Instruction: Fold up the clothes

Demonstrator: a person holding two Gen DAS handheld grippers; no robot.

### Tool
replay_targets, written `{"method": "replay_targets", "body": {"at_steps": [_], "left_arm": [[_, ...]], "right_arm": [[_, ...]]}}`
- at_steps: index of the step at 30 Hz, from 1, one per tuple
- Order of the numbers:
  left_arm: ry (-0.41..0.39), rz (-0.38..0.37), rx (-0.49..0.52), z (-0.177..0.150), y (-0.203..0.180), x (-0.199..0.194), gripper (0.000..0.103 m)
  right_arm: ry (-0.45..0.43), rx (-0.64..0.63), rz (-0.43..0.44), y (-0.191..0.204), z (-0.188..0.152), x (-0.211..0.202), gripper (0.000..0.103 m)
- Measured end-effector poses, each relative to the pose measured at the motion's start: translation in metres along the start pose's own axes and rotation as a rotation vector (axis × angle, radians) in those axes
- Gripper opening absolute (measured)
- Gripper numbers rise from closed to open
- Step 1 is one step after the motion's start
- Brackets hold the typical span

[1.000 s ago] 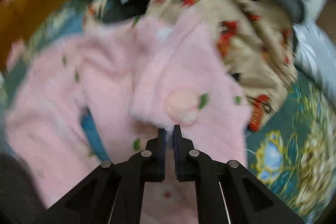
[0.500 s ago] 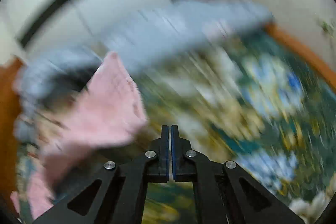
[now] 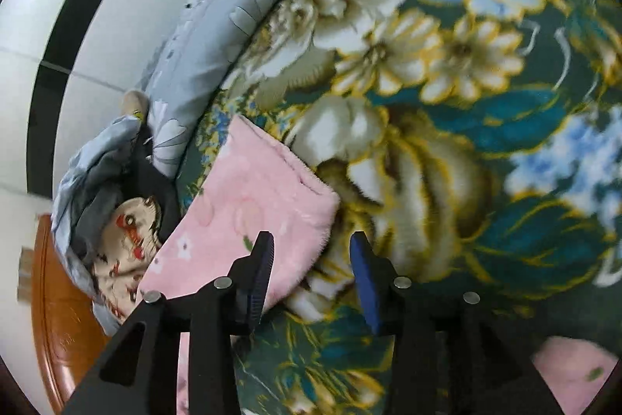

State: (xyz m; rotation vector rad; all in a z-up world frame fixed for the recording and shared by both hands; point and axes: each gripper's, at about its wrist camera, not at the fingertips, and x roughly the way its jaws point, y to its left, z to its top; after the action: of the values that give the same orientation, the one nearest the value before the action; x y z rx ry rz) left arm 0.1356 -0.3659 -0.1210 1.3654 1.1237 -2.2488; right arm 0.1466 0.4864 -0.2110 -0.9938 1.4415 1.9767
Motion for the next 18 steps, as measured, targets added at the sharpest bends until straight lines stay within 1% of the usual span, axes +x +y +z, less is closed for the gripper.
{"method": "replay_targets", "body": {"at_steps": [2, 4, 5, 6, 7, 9, 12, 14, 15, 16, 18], "left_arm": [[-0.002, 0.010, -0.014, 0.001, 0.005, 0.000, 0.031], [-0.007, 0.019, -0.028, 0.001, 0.010, -0.001, 0.031], [-0.009, 0.025, -0.037, 0.001, 0.014, -0.002, 0.031], [-0.010, 0.031, -0.044, 0.001, 0.017, -0.002, 0.031], [-0.011, 0.034, -0.050, 0.002, 0.020, -0.002, 0.031], [-0.016, 0.039, -0.063, 0.001, 0.027, -0.003, 0.031], [-0.013, 0.049, -0.082, 0.001, 0.038, -0.001, 0.031], [-0.002, 0.056, -0.089, 0.001, 0.044, 0.003, 0.031], [0.007, 0.059, -0.088, 0.001, 0.046, 0.006, 0.031], [0.015, 0.063, -0.086, 0.001, 0.047, 0.010, 0.031], [0.023, 0.068, -0.083, 0.001, 0.049, 0.016, 0.031]], "right_arm": [[0.019, 0.014, -0.022, 0.005, 0.003, 0.018, 0.042], [0.011, 0.018, -0.041, 0.012, 0.006, 0.027, 0.041], [0.014, 0.019, -0.059, 0.014, 0.007, 0.029, 0.037], [0.022, 0.016, -0.083, 0.018, 0.007, 0.032, 0.013], [0.034, 0.001, -0.098, 0.023, 0.008, 0.033, 0.004], [0.036, -0.058, -0.096, 0.033, 0.008, 0.028, 0.004], [-0.026, -0.177, -0.114, 0.045, 0.011, 0.009, 0.004], [-0.080, -0.181, -0.152, 0.037, 0.018, -0.001, 0.003], [-0.091, -0.172, -0.184, 0.031, 0.021, -0.002, 0.003], [-0.068, -0.145, -0.234, 0.022, 0.025, 0.004, 0.003], [-0.041, -0.122, -0.269, 0.015, 0.022, 0.010, 0.003]]}}
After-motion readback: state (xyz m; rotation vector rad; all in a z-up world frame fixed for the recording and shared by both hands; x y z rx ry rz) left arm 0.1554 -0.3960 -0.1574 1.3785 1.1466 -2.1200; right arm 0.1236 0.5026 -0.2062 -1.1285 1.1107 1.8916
